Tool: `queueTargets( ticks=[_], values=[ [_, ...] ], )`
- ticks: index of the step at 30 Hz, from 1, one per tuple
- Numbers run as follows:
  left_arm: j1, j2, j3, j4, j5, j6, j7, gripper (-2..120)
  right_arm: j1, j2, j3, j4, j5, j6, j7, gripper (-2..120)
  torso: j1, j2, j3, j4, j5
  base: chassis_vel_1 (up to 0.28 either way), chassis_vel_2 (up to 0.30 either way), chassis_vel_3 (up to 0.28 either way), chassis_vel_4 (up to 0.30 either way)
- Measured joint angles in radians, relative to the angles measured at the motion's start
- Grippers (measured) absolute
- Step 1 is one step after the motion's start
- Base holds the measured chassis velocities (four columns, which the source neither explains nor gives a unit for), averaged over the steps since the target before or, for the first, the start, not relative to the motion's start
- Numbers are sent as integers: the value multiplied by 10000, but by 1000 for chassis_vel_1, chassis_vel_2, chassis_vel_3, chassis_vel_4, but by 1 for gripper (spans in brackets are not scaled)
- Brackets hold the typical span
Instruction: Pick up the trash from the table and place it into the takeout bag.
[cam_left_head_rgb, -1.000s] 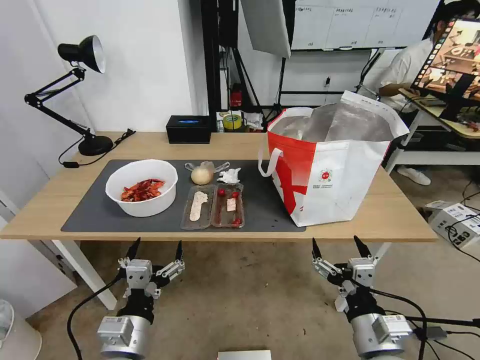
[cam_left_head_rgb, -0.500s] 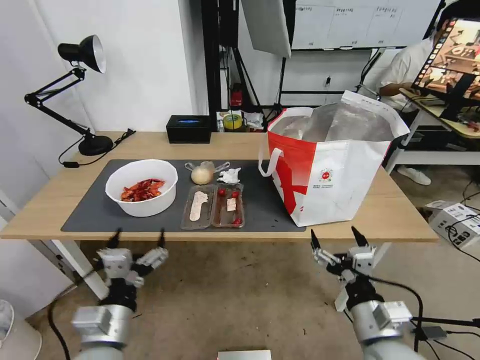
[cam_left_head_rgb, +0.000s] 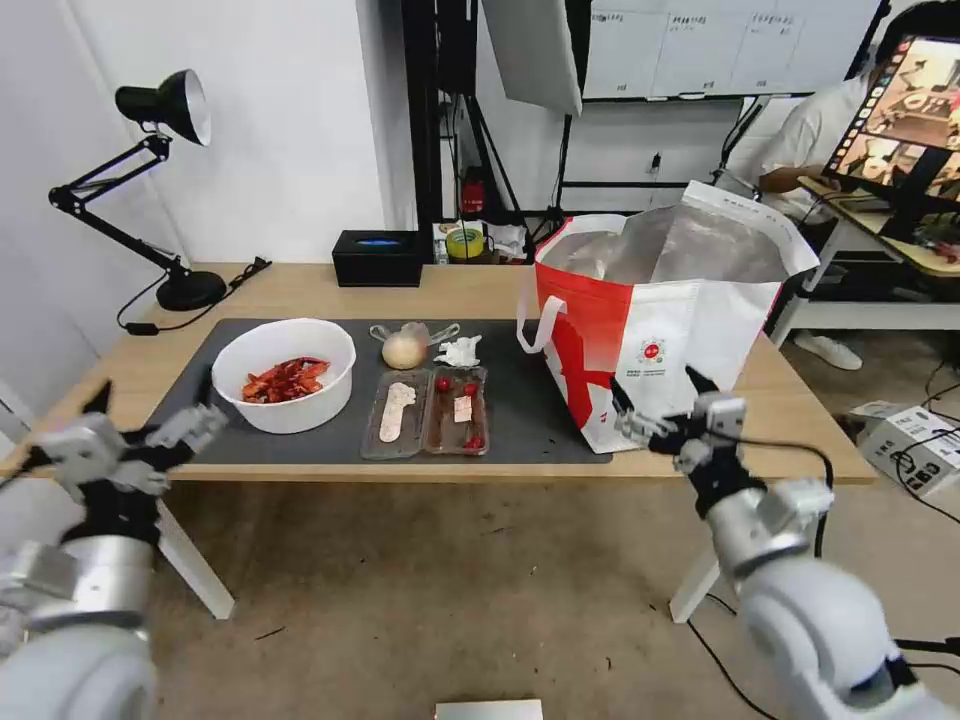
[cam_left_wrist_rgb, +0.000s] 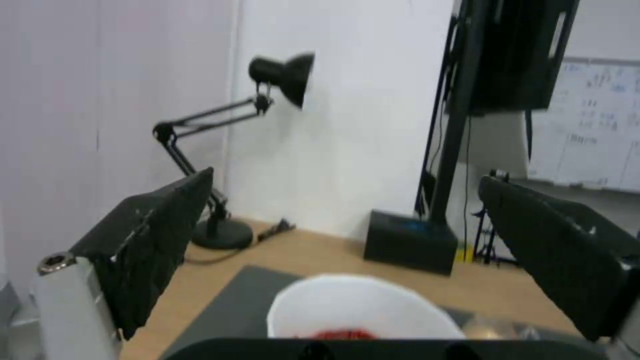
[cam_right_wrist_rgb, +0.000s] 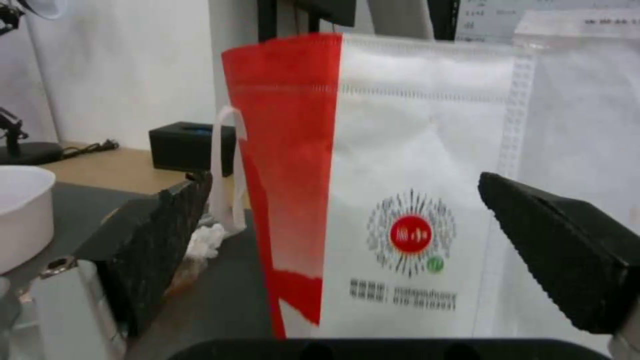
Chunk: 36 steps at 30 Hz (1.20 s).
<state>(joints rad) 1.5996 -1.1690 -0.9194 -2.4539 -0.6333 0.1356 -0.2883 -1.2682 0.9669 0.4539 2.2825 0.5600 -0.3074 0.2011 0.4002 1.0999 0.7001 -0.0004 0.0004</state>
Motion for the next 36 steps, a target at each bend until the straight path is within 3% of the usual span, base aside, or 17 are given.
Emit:
queueTargets(
  ticks=[9,12,36],
  values=[
    [331,-147,-66,-28,-92,14,58,100,2100,-2006,-582,-112,2283,-1224,816,100,-1,0,-1,6,-14,0,0,0,0],
    [374,-167,-63,-3,-68,13,87,100,2178,-2041,-810,-161,2508,-1356,886,100,1,-1,0,6,3,0,0,0,0],
    [872,-619,268,373,613,-149,473,100,1168,-1462,-793,-186,2009,-1312,826,100,-1,-1,-1,4,-4,0,0,0,0]
  ],
)
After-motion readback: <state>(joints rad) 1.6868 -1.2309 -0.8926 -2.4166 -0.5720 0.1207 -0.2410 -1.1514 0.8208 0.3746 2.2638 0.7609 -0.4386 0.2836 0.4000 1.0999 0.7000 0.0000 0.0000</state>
